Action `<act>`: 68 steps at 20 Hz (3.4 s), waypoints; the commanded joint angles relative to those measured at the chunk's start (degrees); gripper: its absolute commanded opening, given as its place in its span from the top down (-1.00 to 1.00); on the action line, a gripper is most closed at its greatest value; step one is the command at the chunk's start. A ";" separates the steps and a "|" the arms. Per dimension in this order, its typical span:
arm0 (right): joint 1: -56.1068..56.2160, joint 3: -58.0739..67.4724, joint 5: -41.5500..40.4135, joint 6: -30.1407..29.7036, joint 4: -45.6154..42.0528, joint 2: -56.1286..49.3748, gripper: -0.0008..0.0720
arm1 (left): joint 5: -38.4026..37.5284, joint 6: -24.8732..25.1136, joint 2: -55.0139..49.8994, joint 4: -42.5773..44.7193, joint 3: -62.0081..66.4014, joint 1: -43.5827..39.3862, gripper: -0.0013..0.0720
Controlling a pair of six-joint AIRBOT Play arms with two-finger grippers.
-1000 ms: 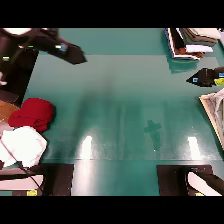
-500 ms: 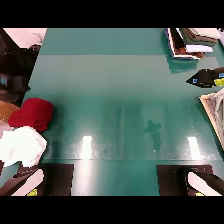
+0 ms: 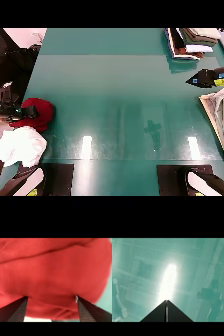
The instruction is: Fold the shirts.
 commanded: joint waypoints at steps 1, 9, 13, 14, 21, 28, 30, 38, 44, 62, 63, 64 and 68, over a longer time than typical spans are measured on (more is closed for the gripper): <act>0.04 0.00 -0.33 0.04 0.17 0.04 0.93 | 5.84 -1.90 -0.85 2.99 -2.56 0.17 -0.06; 0.04 1.18 -0.87 0.04 0.39 0.04 0.93 | -3.43 2.51 -0.79 -0.74 14.67 -2.89 0.89; 0.04 9.66 -4.15 0.04 0.39 0.04 0.93 | -18.38 5.25 -0.79 -4.07 40.70 -15.32 0.89; 0.04 11.80 -5.35 0.07 0.39 0.04 0.93 | -19.67 5.31 -0.79 -5.44 45.94 -19.28 0.89; 0.04 21.09 -9.81 0.04 0.31 0.02 0.93 | -15.98 9.99 -4.44 -7.87 58.80 -46.14 0.88; 0.04 21.07 -6.03 0.04 0.31 -1.46 0.93 | -15.63 10.82 -25.46 -18.97 58.77 -53.81 0.84; 0.04 21.05 -3.85 0.04 0.31 -2.36 0.93 | -15.69 10.71 -30.47 -21.62 58.77 -53.92 -0.98; 0.07 21.05 1.20 0.17 0.39 -6.03 0.93 | -14.03 10.56 -30.51 -16.17 55.60 -39.01 -0.79; 0.04 20.96 1.11 1.14 0.35 -8.00 0.93 | -5.44 12.72 -33.35 -23.96 32.85 -30.77 -0.80; 14.19 -3.23 -6.14 2.82 0.46 -8.85 -0.53 | -5.46 15.69 -28.63 -17.09 44.54 -30.86 0.88; 16.59 -8.83 -11.21 2.82 0.57 -9.03 -0.67 | -5.35 15.67 -27.23 -16.98 44.89 -30.86 0.88; 18.91 -13.35 -15.76 2.78 2.08 -9.75 -0.66 | -5.33 15.69 -26.40 -16.96 44.89 -30.86 0.88; 25.00 -22.40 -26.49 -2.64 18.67 -18.43 -0.66 | -7.02 15.65 -26.18 -17.00 44.46 -30.86 0.88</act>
